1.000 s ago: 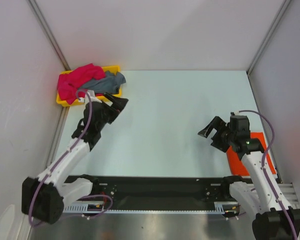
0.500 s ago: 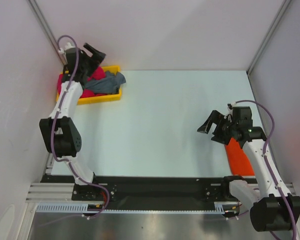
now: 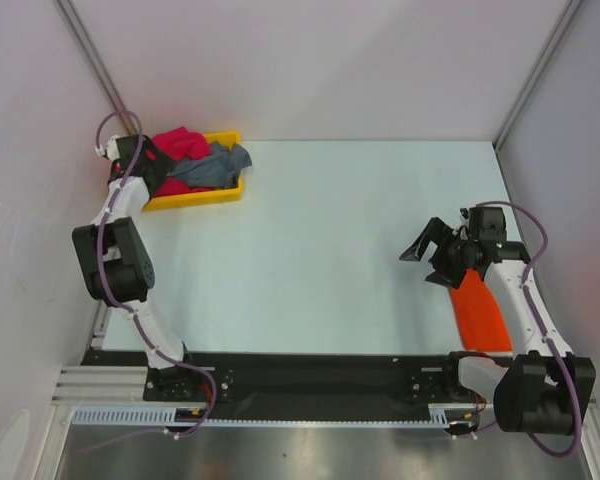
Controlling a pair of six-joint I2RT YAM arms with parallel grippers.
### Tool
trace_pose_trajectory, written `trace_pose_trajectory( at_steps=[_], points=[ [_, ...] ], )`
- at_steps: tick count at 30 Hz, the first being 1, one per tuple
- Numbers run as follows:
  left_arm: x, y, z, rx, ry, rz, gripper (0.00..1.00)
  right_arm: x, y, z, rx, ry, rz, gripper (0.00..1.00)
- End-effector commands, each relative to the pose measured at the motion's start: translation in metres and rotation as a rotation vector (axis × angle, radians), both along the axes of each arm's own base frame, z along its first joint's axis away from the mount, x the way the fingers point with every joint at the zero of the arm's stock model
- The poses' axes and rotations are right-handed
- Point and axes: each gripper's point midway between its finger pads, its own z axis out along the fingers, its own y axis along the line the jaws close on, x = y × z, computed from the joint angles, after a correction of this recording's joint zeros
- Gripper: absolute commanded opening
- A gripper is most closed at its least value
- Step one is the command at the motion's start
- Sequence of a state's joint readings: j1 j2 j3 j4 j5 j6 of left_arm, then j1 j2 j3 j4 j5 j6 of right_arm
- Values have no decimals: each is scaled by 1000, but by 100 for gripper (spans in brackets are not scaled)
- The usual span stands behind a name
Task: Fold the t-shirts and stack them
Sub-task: Grab the tshirt from the pile
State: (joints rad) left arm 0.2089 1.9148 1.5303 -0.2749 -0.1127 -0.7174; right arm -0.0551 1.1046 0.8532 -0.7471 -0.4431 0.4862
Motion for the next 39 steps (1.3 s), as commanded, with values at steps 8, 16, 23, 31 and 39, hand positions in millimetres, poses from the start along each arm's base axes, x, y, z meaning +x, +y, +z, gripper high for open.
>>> trace_pose_trajectory(
  at_steps=[8, 16, 23, 31, 39],
  points=[
    [-47, 83, 2, 125, 56, 110, 100, 14, 4, -6, 77, 21, -47, 100],
    [-6, 96, -3, 118, 56, 80, 98, 21, 6, -14, 100, 54, -58, 100],
    [23, 99, -16, 67, 44, 60, 91, 24, 4, -15, 98, 65, -75, 100],
    [49, 87, -10, 2, -40, -14, 60, 25, 3, -15, 90, 68, -82, 100],
    [25, 9, 59, -285, -482, -167, 0, 30, 19, 6, 155, 11, 60, 100]
  ],
)
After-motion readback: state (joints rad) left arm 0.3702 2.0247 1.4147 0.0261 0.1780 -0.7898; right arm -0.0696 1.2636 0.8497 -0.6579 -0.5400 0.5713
